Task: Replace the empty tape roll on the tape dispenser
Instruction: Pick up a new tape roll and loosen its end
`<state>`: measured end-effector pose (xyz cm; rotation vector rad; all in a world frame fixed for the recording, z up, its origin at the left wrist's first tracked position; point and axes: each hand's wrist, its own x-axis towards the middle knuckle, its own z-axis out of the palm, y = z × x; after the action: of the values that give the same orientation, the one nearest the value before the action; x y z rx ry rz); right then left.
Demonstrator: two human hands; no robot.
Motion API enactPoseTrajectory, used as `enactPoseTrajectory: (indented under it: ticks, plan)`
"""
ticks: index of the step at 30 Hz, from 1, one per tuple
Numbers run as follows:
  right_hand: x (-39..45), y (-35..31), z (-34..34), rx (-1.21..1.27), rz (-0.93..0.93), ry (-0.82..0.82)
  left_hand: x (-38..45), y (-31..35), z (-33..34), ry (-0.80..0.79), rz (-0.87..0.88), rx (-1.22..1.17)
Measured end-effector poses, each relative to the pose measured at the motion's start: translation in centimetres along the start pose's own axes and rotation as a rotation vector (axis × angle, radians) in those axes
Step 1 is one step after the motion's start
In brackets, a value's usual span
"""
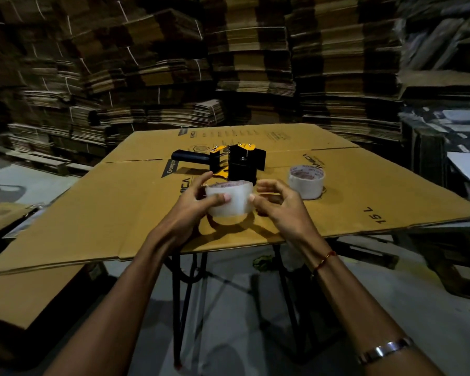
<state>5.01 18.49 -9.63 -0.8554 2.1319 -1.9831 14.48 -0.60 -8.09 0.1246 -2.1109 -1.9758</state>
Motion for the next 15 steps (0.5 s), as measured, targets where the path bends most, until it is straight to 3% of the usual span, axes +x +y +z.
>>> enactPoseTrajectory:
  ticks: [6, 9, 12, 15]
  plan:
    - [-0.2, -0.8, 0.2, 0.066, 0.064, -0.333, -0.3, 0.5, 0.7, -0.105, -0.049, -0.212]
    - [-0.2, -0.6, 0.5, 0.081, 0.019, -0.244, -0.1, 0.2, 1.7, -0.013, -0.036, -0.134]
    - [-0.1, -0.5, 1.0, -0.027, -0.028, -0.076, -0.5, 0.2, 3.0, 0.031, 0.124, 0.104]
    - [-0.1, -0.8, 1.2, -0.094, -0.050, -0.075, -0.7, 0.0, 3.1, 0.047, 0.149, 0.118]
